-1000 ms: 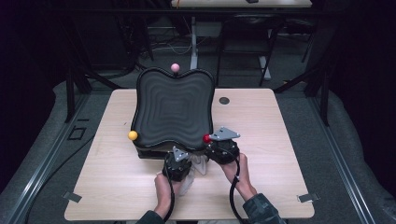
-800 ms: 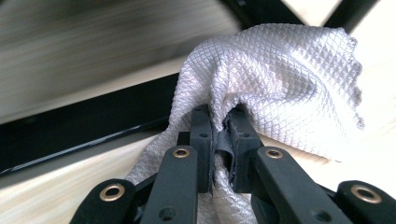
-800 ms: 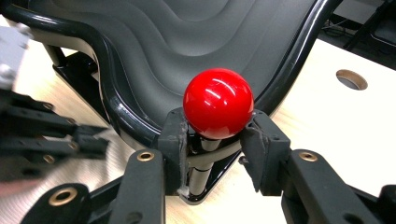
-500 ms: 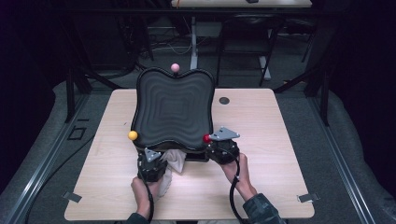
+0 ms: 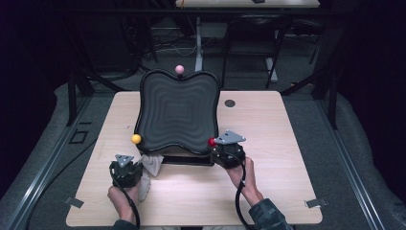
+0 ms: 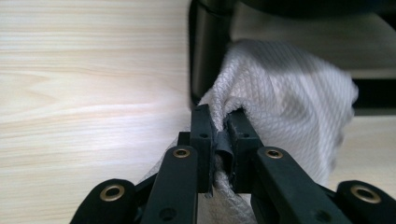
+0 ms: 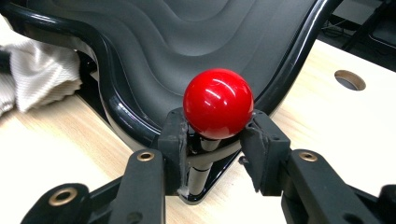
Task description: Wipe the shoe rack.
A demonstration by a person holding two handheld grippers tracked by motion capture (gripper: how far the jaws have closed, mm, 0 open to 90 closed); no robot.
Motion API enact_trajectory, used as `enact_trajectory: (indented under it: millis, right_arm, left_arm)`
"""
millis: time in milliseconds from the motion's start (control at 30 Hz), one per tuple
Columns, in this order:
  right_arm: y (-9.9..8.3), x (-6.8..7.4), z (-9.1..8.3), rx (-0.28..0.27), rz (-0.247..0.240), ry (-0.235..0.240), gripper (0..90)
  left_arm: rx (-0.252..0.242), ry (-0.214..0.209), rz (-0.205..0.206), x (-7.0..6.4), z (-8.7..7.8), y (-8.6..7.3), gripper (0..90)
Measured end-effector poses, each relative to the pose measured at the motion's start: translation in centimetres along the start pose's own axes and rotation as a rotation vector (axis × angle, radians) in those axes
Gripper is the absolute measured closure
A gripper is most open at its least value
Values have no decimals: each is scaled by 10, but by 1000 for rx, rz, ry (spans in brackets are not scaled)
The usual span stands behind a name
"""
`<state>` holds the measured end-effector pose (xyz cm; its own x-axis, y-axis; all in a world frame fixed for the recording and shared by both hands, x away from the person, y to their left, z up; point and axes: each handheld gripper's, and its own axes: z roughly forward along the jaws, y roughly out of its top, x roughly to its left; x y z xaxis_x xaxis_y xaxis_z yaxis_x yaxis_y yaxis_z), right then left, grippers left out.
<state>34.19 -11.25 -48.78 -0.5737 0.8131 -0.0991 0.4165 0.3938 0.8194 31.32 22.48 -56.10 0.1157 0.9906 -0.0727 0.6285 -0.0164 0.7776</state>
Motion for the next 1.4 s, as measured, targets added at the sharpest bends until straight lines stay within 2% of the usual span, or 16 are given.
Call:
enact_trajectory:
  millis: [133, 400, 533, 700, 833, 933, 1067, 1400]
  right_arm:
    - [0, 0, 0, 0, 1, 0, 621]
    - [0, 0, 0, 0, -1, -3, 621]
    - [0, 0, 0, 0, -3, -3, 621]
    - [0, 0, 0, 0, -2, -4, 621]
    - [0, 0, 0, 0, -1, -3, 621]
    - [0, 0, 0, 0, -3, -3, 621]
    - [0, 0, 0, 0, -2, -3, 621]
    - [0, 0, 0, 1, -3, -5, 621]
  left_arm:
    - [-48, 16, -29, 7, -7, 8, 831]
    - [-88, 29, -21, 6, -9, 27, 830]
    - [-74, 29, -22, 7, -3, 26, 831]
    - [-16, 29, -14, 8, 11, 18, 831]
    - [43, 22, -24, 11, 23, 9, 830]
    - [50, 22, -31, 13, 26, 6, 830]
    - [34, 20, -27, 13, 21, 10, 830]
    - [-88, 8, -48, 10, -6, 28, 830]
